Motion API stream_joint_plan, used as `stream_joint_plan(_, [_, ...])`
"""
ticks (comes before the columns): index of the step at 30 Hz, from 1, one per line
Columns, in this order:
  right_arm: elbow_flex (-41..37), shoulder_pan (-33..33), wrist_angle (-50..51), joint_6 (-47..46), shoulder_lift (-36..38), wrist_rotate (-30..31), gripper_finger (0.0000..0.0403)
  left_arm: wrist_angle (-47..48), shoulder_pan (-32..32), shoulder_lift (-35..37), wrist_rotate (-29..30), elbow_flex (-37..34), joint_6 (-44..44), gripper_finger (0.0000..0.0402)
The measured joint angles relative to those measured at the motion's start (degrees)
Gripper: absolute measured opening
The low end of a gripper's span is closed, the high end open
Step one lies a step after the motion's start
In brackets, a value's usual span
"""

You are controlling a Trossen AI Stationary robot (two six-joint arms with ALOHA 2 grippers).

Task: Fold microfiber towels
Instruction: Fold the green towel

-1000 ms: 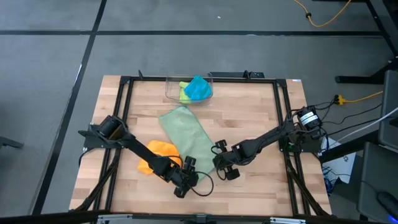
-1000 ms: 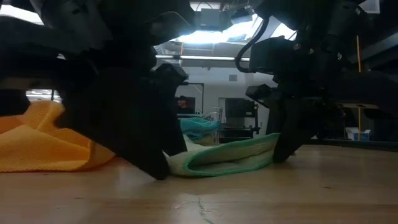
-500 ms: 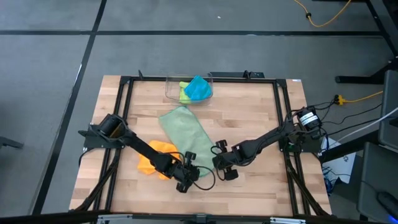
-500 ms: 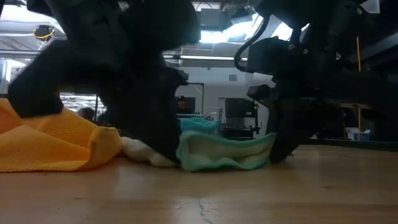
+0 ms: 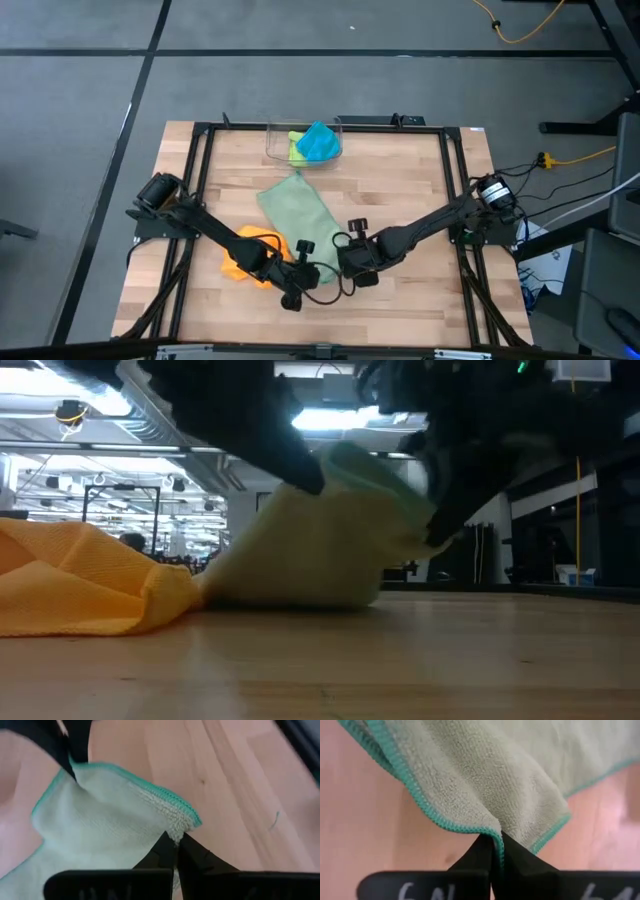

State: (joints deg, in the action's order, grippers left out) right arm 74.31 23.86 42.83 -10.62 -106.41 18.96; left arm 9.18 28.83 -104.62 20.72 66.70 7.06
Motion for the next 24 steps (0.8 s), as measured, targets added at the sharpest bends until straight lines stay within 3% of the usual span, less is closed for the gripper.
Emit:
stream_joint_plan(5, [5.1, 3.8, 8.3, -10.2, 0.1, -3.9, 0.0013, -5.2, 0.1, 0.0, -5.9, 0.0, 1.9, 0.0])
stream_joint_plan(11, [7.5, 8.3, 8.9, -14.8, 0.2, -9.3, 0.0013, -13.7, 0.7, 0.0, -10.6, 0.0, 3.0, 0.0])
stream_joint_plan(14, [7.5, 9.2, 8.6, -14.7, 0.2, -7.4, 0.0013, -15.3, 0.9, 0.0, -10.6, 0.0, 4.0, 0.0])
stream_joint_plan(18, [7.5, 8.3, 8.6, -13.5, 0.2, -0.4, 0.0013, -14.9, 1.2, 0.0, -8.9, 0.0, 4.4, 0.0])
stream_joint_plan(24, [7.5, 4.2, 8.8, -8.5, 0.2, 5.2, 0.0013, -7.8, 1.0, 1.2, -3.5, 0.0, 4.4, 0.0])
